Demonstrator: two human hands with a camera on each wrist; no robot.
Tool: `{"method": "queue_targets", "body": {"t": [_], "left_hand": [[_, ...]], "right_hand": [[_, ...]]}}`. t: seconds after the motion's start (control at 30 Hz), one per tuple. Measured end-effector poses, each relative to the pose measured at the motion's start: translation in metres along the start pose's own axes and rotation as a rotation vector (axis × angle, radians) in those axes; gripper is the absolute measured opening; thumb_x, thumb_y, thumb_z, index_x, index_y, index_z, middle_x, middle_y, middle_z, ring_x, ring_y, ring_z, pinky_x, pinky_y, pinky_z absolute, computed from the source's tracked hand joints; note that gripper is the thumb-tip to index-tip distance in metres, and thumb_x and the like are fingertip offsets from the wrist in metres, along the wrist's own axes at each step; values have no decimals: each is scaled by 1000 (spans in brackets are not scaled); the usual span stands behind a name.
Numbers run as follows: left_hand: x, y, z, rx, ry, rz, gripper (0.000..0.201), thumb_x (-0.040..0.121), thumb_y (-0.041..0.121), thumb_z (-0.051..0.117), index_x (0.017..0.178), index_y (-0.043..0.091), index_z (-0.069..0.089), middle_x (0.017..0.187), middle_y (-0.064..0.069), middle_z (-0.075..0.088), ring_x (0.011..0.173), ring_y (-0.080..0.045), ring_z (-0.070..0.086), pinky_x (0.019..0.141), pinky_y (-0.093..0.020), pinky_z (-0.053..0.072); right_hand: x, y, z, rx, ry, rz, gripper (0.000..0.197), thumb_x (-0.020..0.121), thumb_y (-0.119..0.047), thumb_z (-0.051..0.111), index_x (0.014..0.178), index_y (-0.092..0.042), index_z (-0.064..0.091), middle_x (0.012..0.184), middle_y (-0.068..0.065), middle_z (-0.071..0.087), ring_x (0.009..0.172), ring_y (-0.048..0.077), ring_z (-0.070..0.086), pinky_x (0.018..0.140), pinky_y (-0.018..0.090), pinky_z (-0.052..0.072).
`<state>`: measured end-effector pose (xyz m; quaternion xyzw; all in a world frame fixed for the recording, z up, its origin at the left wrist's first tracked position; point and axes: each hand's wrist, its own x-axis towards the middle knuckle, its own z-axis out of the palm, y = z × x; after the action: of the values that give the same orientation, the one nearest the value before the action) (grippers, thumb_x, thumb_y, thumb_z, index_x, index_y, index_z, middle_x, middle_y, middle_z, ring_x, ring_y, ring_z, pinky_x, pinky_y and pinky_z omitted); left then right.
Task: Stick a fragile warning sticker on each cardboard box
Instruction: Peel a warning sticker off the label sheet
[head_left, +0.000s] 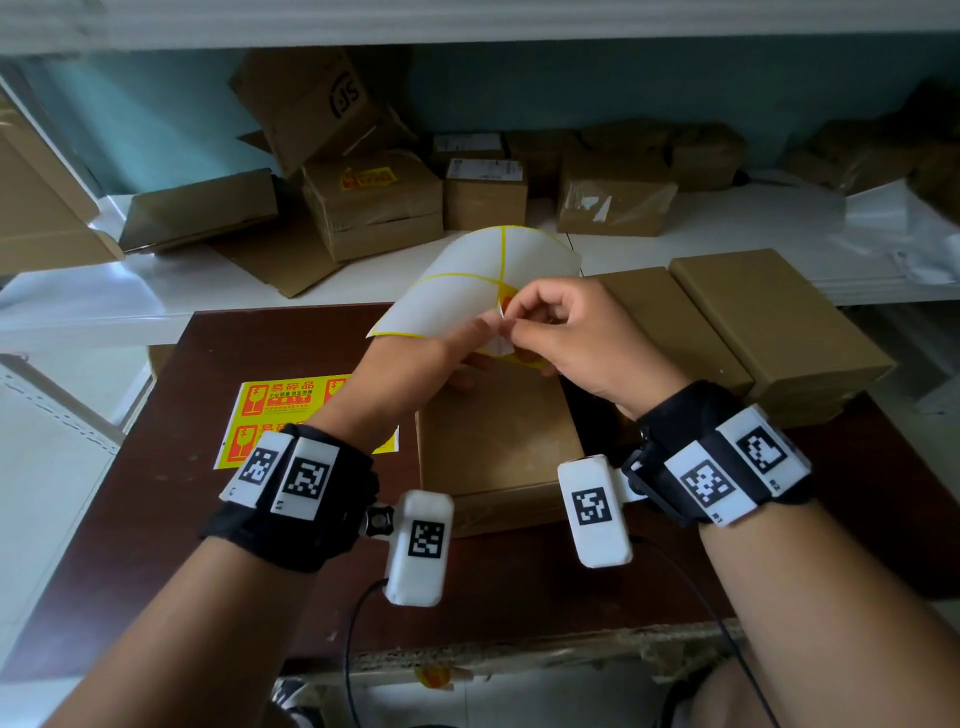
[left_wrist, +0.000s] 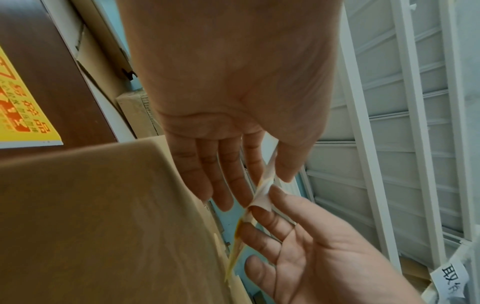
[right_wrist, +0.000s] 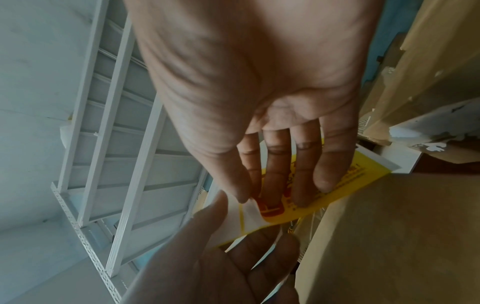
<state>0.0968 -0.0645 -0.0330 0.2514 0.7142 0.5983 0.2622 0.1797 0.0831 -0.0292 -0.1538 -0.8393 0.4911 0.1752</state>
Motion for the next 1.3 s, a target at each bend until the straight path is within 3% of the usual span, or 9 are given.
{"method": "queue_targets", "body": {"t": [0.17,0.3,0.4,0.57,0.7,0.87,1.07,1.2,1.3], "left_hand": [[0,0,0,-36,20,13,22,99,22,58,115,12,68,109,-12,73,79,-14,68,64,-28,53],[-1,0,-1,-55,30,31,25,99,19,58,120,8,66,113,-14,71,84,-20,69,66,-32,53],[0,1,-1,-75,42,36,26,98,17,58,122,6,64,115,-17,70,85,-21,68,65,-33,54],[0,1,-2,-118,68,8,26,97,18,60,120,7,66,113,-16,70,83,-18,68,69,-36,55],[0,2,-2,-160,73,-6,17,97,18,61,111,13,68,101,-7,71,81,-17,68,70,-36,55],[2,0,-3,-196,115,1,23,97,19,61,116,9,67,108,-13,70,83,-19,67,65,-34,56],[4,-1,-6,-256,159,-5,27,96,21,62,118,5,66,101,-9,70,82,-17,68,60,-30,55],[3,-1,-5,-264,152,3,28,96,21,63,120,7,65,105,-9,69,90,-18,67,60,-29,56],[2,1,-4,-238,115,40,20,97,20,62,116,16,66,108,-5,70,91,-16,67,61,-29,57]], "right_hand": [[-1,-1,0,-3,-8,14,6,87,-19,71,81,-16,70,84,19,71,70,16,60,62,33,49],[-2,-2,0,17,-12,26,7,88,-19,71,83,-14,70,86,22,70,71,22,63,57,35,51],[-2,-2,0,26,-19,38,8,89,-18,70,83,-12,69,84,22,69,69,20,62,54,34,51],[-2,-3,-1,53,-32,61,8,90,-17,68,83,-12,68,76,9,65,69,15,62,53,29,49],[-3,-4,-2,65,-30,71,8,90,-18,68,83,-14,68,77,7,66,69,13,63,54,28,50],[-4,-4,-3,64,-26,78,8,91,-20,68,85,-15,68,78,4,68,71,12,65,57,27,52],[-3,-4,-5,94,-18,87,7,92,-19,67,88,-13,68,81,5,70,73,12,66,62,31,54],[-2,-5,-3,128,-24,104,4,93,-17,65,93,-13,66,77,0,68,71,11,65,62,32,54],[-2,-5,-2,155,-33,107,8,93,-14,64,99,-11,68,81,2,70,75,12,66,65,35,56]]}}
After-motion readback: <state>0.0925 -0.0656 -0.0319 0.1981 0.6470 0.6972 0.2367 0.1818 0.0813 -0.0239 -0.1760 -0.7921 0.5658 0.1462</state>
